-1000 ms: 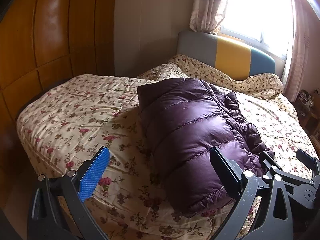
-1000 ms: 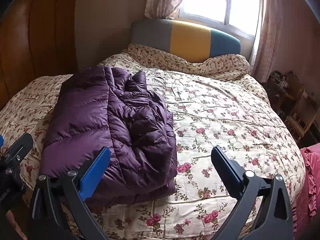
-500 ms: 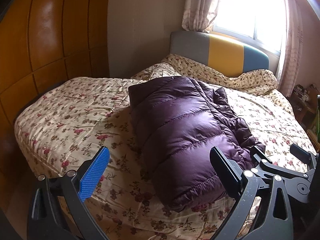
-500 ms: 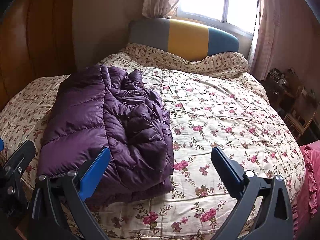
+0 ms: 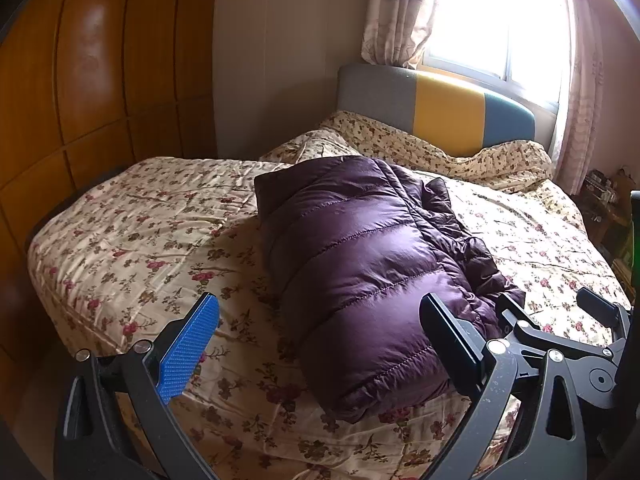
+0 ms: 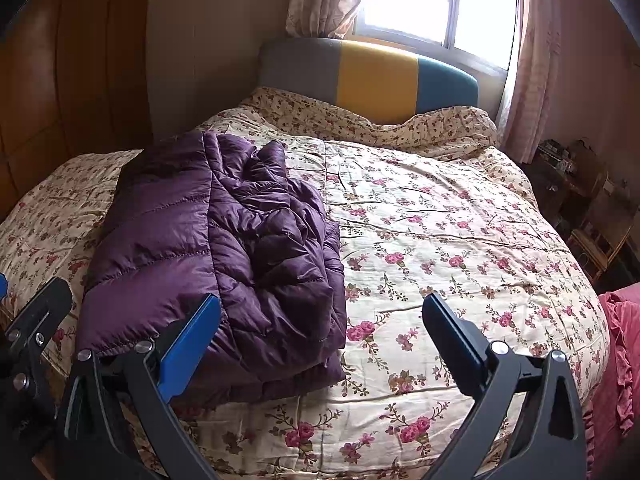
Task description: Fold large clothes
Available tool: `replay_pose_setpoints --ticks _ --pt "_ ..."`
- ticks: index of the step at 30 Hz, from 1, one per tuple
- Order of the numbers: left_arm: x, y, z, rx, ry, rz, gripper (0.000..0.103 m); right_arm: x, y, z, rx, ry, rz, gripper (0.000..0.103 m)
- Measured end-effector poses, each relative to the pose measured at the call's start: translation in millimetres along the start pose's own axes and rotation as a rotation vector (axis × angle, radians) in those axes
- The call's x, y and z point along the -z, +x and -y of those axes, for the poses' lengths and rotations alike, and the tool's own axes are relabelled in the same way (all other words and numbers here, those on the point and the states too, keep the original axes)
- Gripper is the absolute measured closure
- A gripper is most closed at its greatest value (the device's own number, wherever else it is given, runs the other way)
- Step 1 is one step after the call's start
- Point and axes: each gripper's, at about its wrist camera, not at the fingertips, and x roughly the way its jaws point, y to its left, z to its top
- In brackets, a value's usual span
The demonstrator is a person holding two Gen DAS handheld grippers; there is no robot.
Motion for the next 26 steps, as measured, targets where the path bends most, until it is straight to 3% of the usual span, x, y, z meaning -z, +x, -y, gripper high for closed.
replay_pose_setpoints --ticks 15,26 --pt "2.5 1.3 -5.3 -0.011 -0.011 0.003 0.004 0.4 5.6 -0.5 0.004 0.002 -0.017 0.003" --pt "5.6 10.7 -8.9 -0.009 -0.032 -0.041 0.004 -1.1 9.3 -3.2 -0.003 0.009 -0.019 0.003"
